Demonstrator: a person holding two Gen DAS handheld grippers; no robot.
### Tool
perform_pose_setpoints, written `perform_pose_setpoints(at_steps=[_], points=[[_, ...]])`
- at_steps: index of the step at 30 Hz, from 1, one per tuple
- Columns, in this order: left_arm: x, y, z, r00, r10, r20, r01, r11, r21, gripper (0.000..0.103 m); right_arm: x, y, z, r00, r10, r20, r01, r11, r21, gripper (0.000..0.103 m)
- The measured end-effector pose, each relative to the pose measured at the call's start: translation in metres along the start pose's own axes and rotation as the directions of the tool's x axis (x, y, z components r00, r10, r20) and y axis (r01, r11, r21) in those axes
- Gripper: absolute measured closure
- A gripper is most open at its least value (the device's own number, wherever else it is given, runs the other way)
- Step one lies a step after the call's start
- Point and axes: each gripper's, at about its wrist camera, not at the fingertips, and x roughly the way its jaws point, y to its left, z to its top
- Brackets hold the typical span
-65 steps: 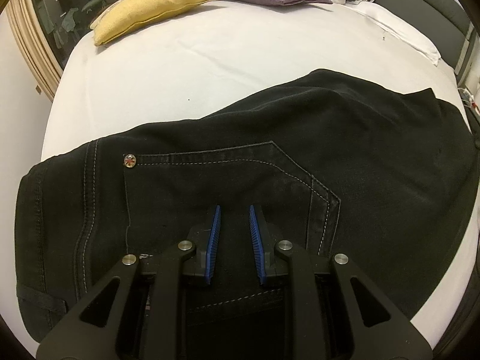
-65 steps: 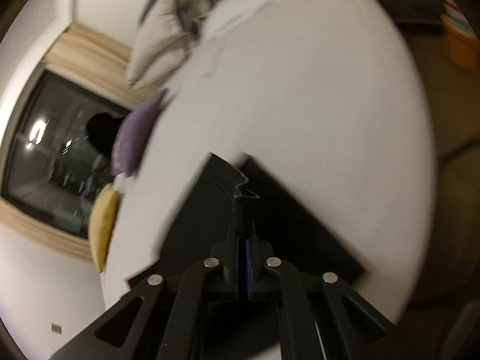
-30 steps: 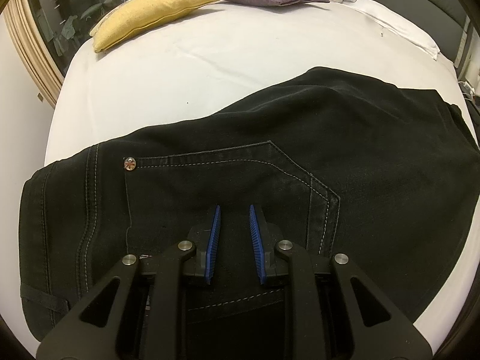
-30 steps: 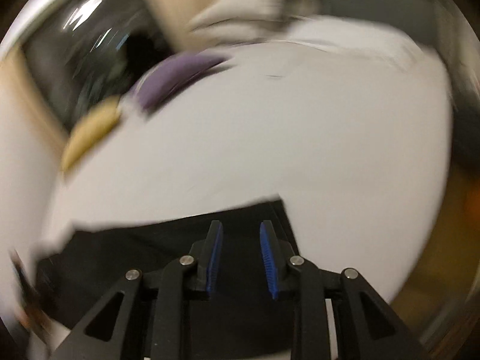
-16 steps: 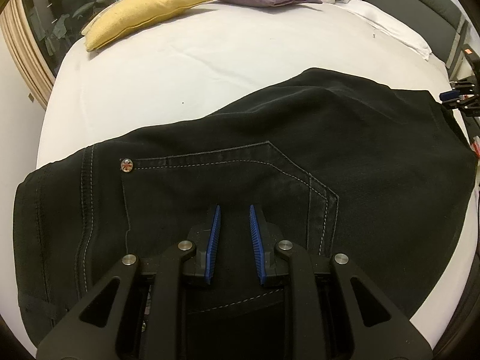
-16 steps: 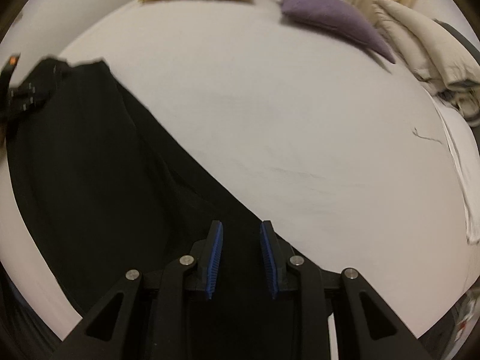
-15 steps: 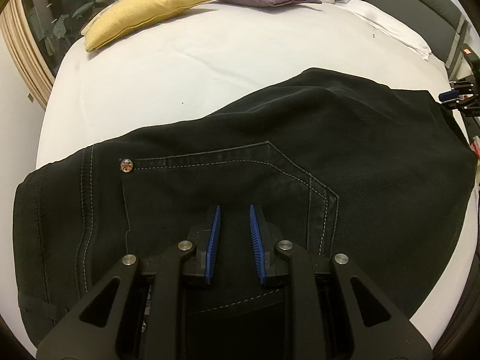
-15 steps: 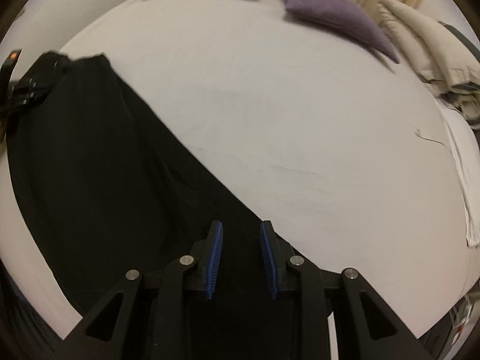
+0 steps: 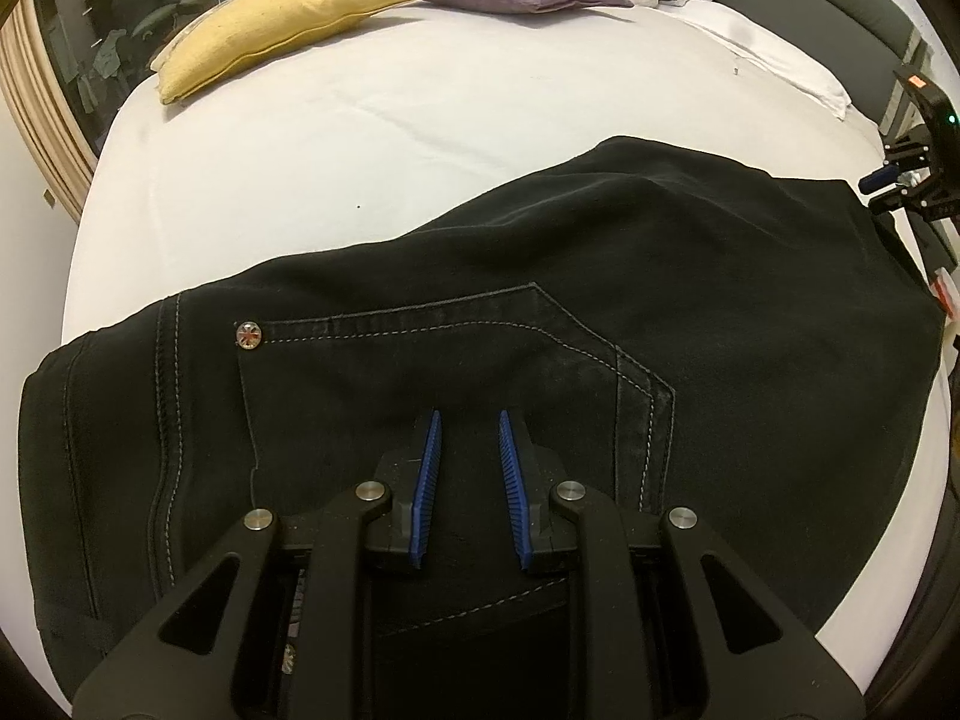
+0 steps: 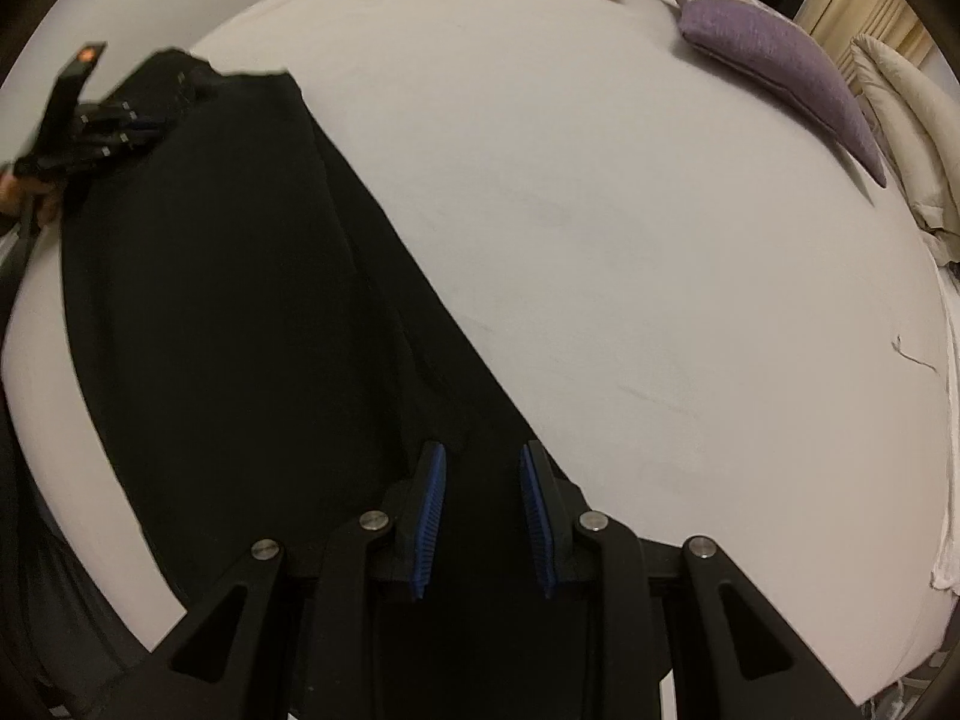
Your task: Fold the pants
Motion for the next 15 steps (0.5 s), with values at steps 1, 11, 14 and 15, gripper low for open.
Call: perform_pose_setpoints(at_steps=[1,11,14,15], points=[[0.0,0.0,0.0,1.0,-0.002,0.001,0.002,1.0,0.001,0.084,0.0,0.0,0.001,1.0,0.015,-0.002,-0.015,1.0,-0.006,0.074],[-0.001,0.004,-0.002,1.0,-0.015,0.005,0.015,1.0,0.002,0.084,0.044,-0.002,0.003,0.993,-0.001,-0.114,-0.006,0.998,-0.06,0.074],[-0.001,0.004,-0.003,1.0,-0.016,0.006,0.016,1.0,0.002,0.084,0.046,-0.003,0.001,0.993,-0.021,-0.114,0.012,0.997,-0.077,0.076],[-0.001,0.004,-0.003,1.0,-0.016,0.006,0.016,1.0,0.003,0.084,0.044,-0.002,0.0,0.993,-0.03,-0.111,0.021,0.997,-0.08,0.085]])
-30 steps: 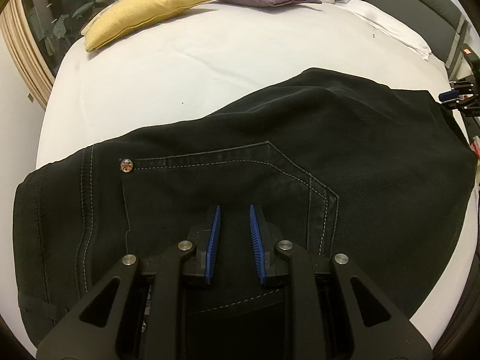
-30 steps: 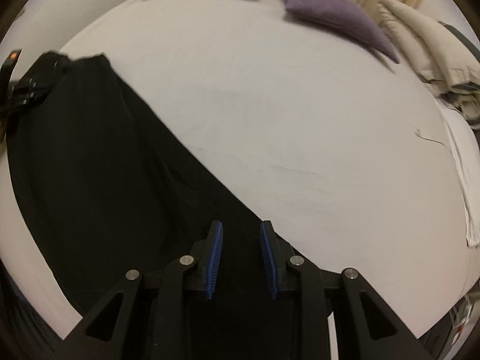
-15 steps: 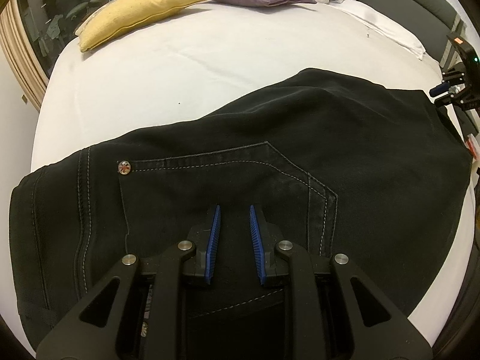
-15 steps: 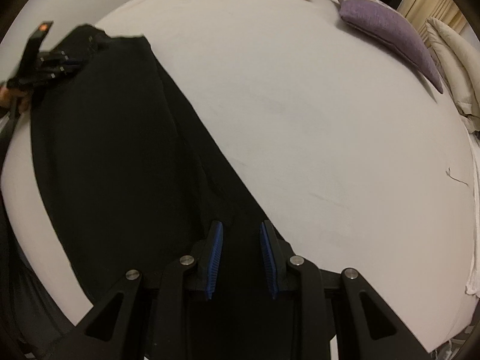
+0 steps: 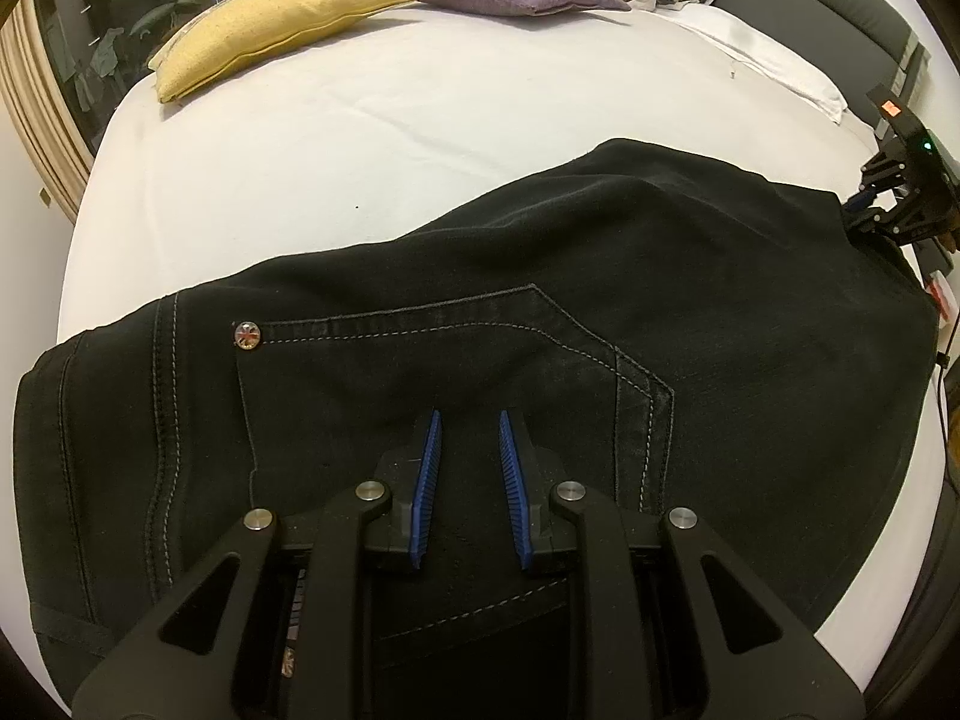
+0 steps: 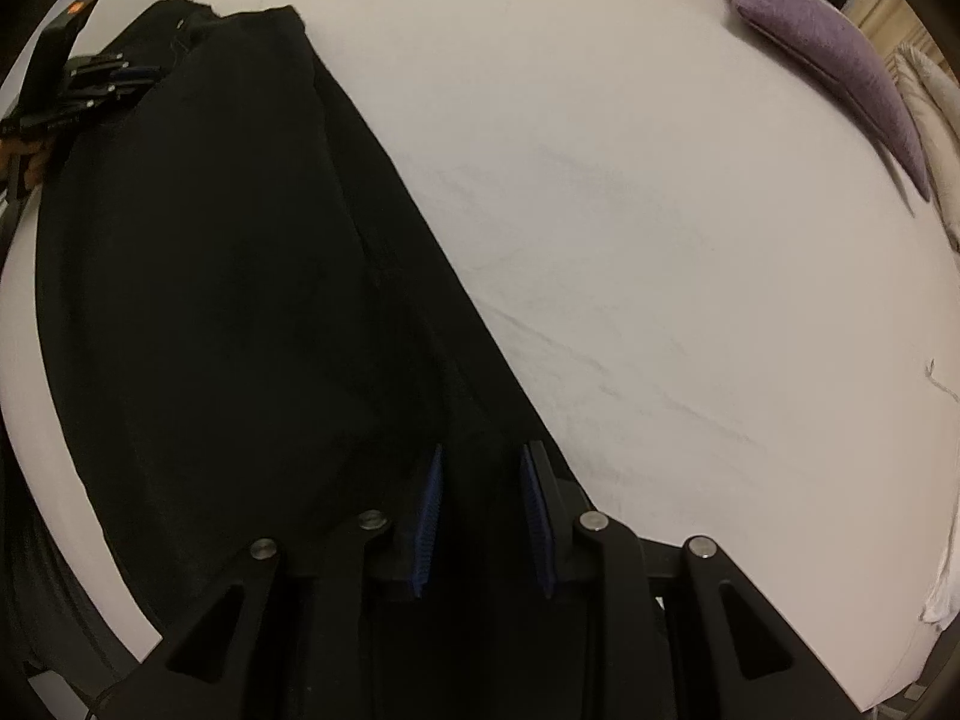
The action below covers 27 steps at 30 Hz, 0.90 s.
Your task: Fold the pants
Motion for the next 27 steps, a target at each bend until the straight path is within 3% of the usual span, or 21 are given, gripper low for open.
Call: perform_pose_setpoints(at_steps=[1,2,6,11,12,15,17,18,20,21,22,24,26,27], points=[[0.0,0.0,0.0,1.0,0.001,0.0,-0.001,1.0,0.001,0.083,-0.003,0.0,-0.001,0.999,-0.041,0.015,0.041,0.999,0.005,0.097],[0.0,0.0,0.0,1.0,0.002,-0.001,-0.002,1.0,0.001,0.083,-0.007,-0.002,-0.004,0.996,-0.091,0.025,0.09,0.995,0.033,0.099],[-0.001,-0.002,0.001,1.0,0.018,-0.003,-0.018,1.0,0.004,0.083,-0.024,-0.011,-0.028,0.98,-0.168,0.11,0.147,0.972,0.183,0.1],[-0.002,-0.008,0.002,0.999,0.05,0.0,-0.05,0.999,-0.01,0.083,-0.021,-0.011,-0.066,0.968,-0.222,0.116,0.177,0.934,0.311,0.1],[-0.002,-0.009,0.001,0.999,0.054,0.003,-0.053,0.998,-0.017,0.083,-0.015,-0.009,-0.058,0.966,-0.233,0.112,0.184,0.924,0.336,0.101],[-0.004,-0.011,0.0,0.998,0.059,0.01,-0.058,0.998,-0.03,0.083,-0.001,-0.027,-0.069,0.95,-0.311,0.038,0.257,0.843,0.472,0.103],[-0.006,-0.011,-0.001,0.998,0.058,0.008,-0.057,0.998,-0.04,0.083,-0.004,-0.041,-0.076,0.921,-0.389,-0.009,0.323,0.752,0.575,0.103],[-0.007,-0.011,-0.001,0.998,0.059,0.005,-0.059,0.997,-0.046,0.083,-0.01,-0.052,-0.09,0.899,-0.433,-0.061,0.37,0.678,0.635,0.103],[-0.011,-0.011,0.0,0.998,0.064,0.004,-0.064,0.996,-0.059,0.083,-0.023,-0.066,-0.109,0.877,-0.473,-0.087,0.387,0.587,0.711,0.103],[-0.013,-0.012,0.0,0.998,0.066,0.006,-0.066,0.996,-0.062,0.083,-0.035,-0.064,-0.124,0.867,-0.491,-0.083,0.38,0.545,0.748,0.1],[-0.015,-0.014,0.0,0.997,0.07,0.01,-0.069,0.995,-0.068,0.083,-0.053,-0.061,-0.13,0.873,-0.488,-0.002,0.3,0.533,0.791,0.096],[-0.022,-0.02,0.001,0.998,0.053,0.033,-0.051,0.996,-0.077,0.083,-0.07,-0.057,-0.123,0.887,-0.437,0.148,0.148,0.573,0.806,0.091],[-0.029,-0.032,0.002,0.998,0.03,0.055,-0.026,0.998,-0.065,0.083,-0.078,-0.034,-0.104,0.89,-0.314,0.33,-0.048,0.656,0.753,0.091],[-0.031,-0.039,0.003,0.998,0.025,0.064,-0.022,0.999,-0.048,0.083,-0.076,-0.02,-0.085,0.882,-0.212,0.421,-0.158,0.709,0.688,0.091]])
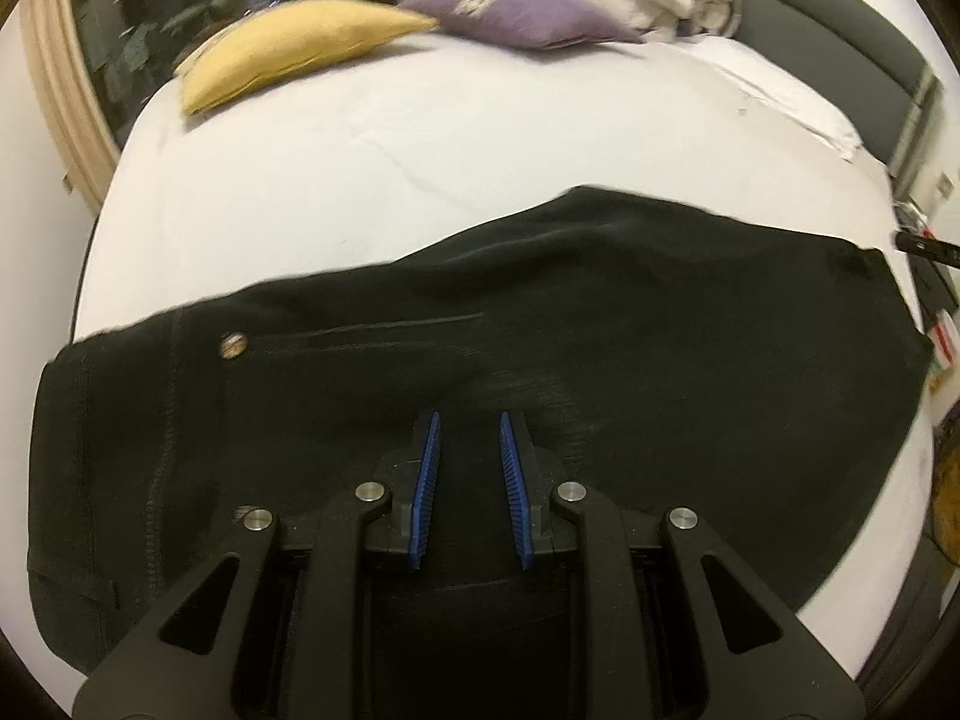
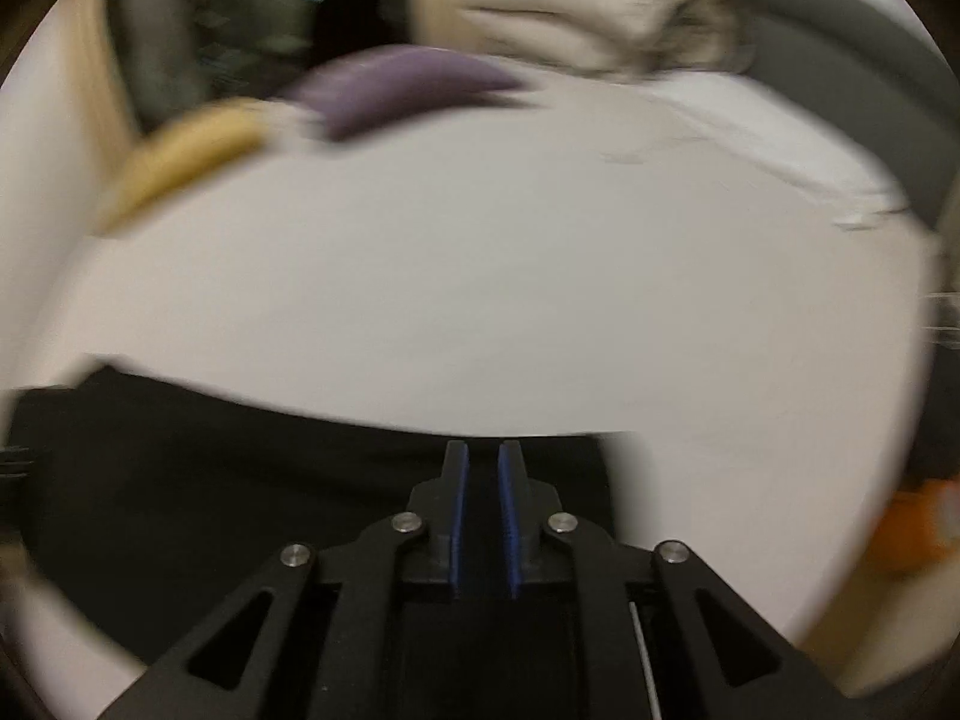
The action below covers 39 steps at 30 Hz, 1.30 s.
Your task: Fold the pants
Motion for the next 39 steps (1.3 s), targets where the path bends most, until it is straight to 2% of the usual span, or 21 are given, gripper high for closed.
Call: perform_pose_setpoints(at_steps=[4,6,7,9,11,13,14,16,18,21,23,24,25,26,28,30,33,34,36,37,39], points=[[0.004,-0.022,0.001,1.0,-0.011,-0.017,0.012,0.999,0.05,0.083,0.059,0.046,-0.002,0.966,0.223,-0.132,-0.226,0.974,-0.013,0.091],[0.012,-0.023,-0.001,0.999,-0.011,-0.038,0.012,0.999,0.045,0.083,0.091,0.047,-0.005,0.955,0.227,-0.189,-0.225,0.974,0.033,0.091],[0.016,-0.02,-0.002,0.998,-0.013,-0.054,0.015,0.999,0.039,0.083,0.109,0.038,-0.008,0.956,0.213,-0.202,-0.203,0.977,0.068,0.103],[0.016,-0.02,-0.002,0.999,-0.013,-0.049,0.015,0.999,0.034,0.083,0.116,0.003,-0.003,0.96,0.261,-0.102,-0.236,0.95,0.204,0.103],[0.016,-0.02,-0.003,0.999,-0.011,-0.05,0.013,0.999,0.036,0.083,0.109,-0.026,0.004,0.985,0.171,-0.032,-0.155,0.944,0.29,0.103],[0.015,-0.02,-0.005,0.999,-0.013,-0.048,0.014,0.999,0.03,0.083,0.09,-0.051,0.003,1.0,-0.024,-0.012,0.026,0.939,0.343,0.103],[0.015,-0.02,-0.005,0.999,-0.014,-0.047,0.015,1.0,0.025,0.083,0.076,-0.062,0.001,0.993,-0.12,-0.019,0.119,0.925,0.36,0.103],[0.013,-0.021,-0.005,0.999,-0.016,-0.042,0.017,1.0,0.013,0.083,0.038,-0.067,-0.008,0.978,-0.205,0.034,0.175,0.902,0.395,0.097],[0.011,-0.025,-0.007,0.999,-0.024,-0.031,0.024,1.0,0.009,0.083,0.006,-0.061,-0.017,0.98,-0.127,0.156,0.053,0.911,0.409,0.094],[0.015,-0.028,-0.007,0.999,0.027,-0.027,-0.026,0.999,0.029,0.082,0.006,-0.039,-0.04,0.994,-0.024,0.111,-0.011,0.952,0.304,0.048],[0.012,-0.03,-0.008,1.0,0.011,-0.021,-0.011,1.0,0.024,0.082,0.03,-0.047,-0.061,0.997,-0.08,-0.019,0.082,0.95,0.301,0.049],[0.009,-0.029,-0.009,1.0,-0.01,-0.015,0.011,1.0,0.02,0.082,0.031,-0.066,-0.077,0.994,-0.11,-0.028,0.113,0.931,0.347,0.057],[0.006,-0.029,-0.012,1.0,-0.007,-0.009,0.007,1.0,0.025,0.082,0.03,-0.093,-0.081,0.994,-0.11,0.008,0.098,0.911,0.401,0.096],[0.005,-0.029,-0.014,1.0,0.008,-0.005,-0.007,0.999,0.033,0.082,0.02,-0.115,-0.094,0.989,-0.148,0.011,0.125,0.867,0.483,0.103],[0.002,-0.023,-0.021,1.0,0.021,0.002,-0.021,0.999,0.027,0.082,-0.002,-0.13,-0.105,0.984,-0.174,0.038,0.123,0.82,0.559,0.103],[-0.001,-0.018,-0.024,1.0,0.015,0.011,-0.015,1.0,-0.001,0.082,-0.018,-0.113,-0.099,0.948,-0.318,-0.015,0.275,0.795,0.54,0.093],[-0.006,-0.02,-0.022,0.999,0.026,0.029,-0.026,1.0,-0.016,0.082,-0.037,-0.082,-0.084,0.971,-0.192,0.141,0.086,0.834,0.545,0.092],[-0.01,-0.024,-0.021,0.999,0.013,0.043,-0.013,1.0,-0.008,0.082,-0.036,-0.059,-0.074,0.975,-0.111,0.194,-0.002,0.864,0.504,0.084],[-0.012,-0.032,-0.019,0.998,0.003,0.061,-0.004,1.0,0.021,0.082,-0.027,-0.031,-0.072,0.978,0.027,0.205,-0.118,0.887,0.446,0.06],[-0.011,-0.036,-0.019,0.998,0.002,0.066,-0.005,0.999,0.041,0.082,-0.01,-0.015,-0.069,0.974,0.121,0.189,-0.192,0.885,0.424,0.057],[-0.005,-0.041,-0.021,0.999,0.007,0.045,-0.009,0.998,0.054,0.082,0.016,0.001,-0.078,0.98,0.165,0.11,-0.197,0.884,0.424,0.057]])
